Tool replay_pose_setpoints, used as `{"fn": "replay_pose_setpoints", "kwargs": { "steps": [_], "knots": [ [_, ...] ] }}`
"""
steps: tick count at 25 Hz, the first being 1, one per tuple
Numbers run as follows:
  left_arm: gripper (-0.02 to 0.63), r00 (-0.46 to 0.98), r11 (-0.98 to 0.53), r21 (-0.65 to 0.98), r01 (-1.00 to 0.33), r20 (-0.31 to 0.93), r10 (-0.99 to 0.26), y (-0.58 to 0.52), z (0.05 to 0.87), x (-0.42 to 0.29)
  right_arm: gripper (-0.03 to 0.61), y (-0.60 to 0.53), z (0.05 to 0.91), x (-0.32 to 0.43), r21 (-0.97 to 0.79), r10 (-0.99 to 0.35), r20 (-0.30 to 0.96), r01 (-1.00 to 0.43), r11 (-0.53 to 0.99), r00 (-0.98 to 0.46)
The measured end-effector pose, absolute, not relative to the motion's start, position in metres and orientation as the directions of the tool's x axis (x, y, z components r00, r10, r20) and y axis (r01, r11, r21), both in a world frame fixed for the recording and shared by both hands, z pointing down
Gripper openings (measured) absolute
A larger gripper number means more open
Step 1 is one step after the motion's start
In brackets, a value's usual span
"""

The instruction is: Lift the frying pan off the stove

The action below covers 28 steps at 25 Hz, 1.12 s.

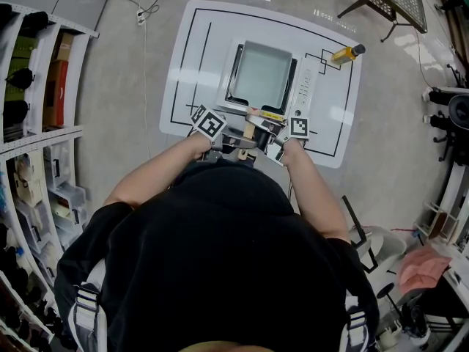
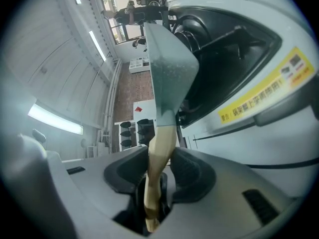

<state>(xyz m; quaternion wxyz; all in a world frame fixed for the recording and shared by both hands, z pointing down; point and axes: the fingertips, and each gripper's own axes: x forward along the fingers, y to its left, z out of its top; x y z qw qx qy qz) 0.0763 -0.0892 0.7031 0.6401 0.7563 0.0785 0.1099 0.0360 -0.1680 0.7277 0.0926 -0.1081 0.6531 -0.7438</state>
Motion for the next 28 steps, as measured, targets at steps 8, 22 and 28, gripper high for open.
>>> {"fn": "replay_pose_setpoints", "kwargs": {
  "steps": [8, 22, 28],
  "knots": [
    [0.141, 0.961, -0.179, 0.984, -0.010, 0.059, 0.271, -0.087, 0.696, 0.074, 0.141, -0.166, 0.721, 0.033, -0.991, -0.284, 0.010, 0.029, -0.131, -0.959],
    [0.144, 0.961, -0.201, 0.980, 0.003, 0.054, 0.273, -0.091, 0.682, 0.076, 0.141, -0.169, 0.709, 0.037, -0.990, -0.300, 0.008, 0.035, -0.137, -0.954],
    [0.146, 0.963, -0.218, 0.976, 0.013, 0.047, 0.267, -0.092, 0.673, 0.076, 0.143, -0.170, 0.698, 0.036, -0.991, -0.301, 0.003, 0.038, -0.129, -0.954]
  ]
}}
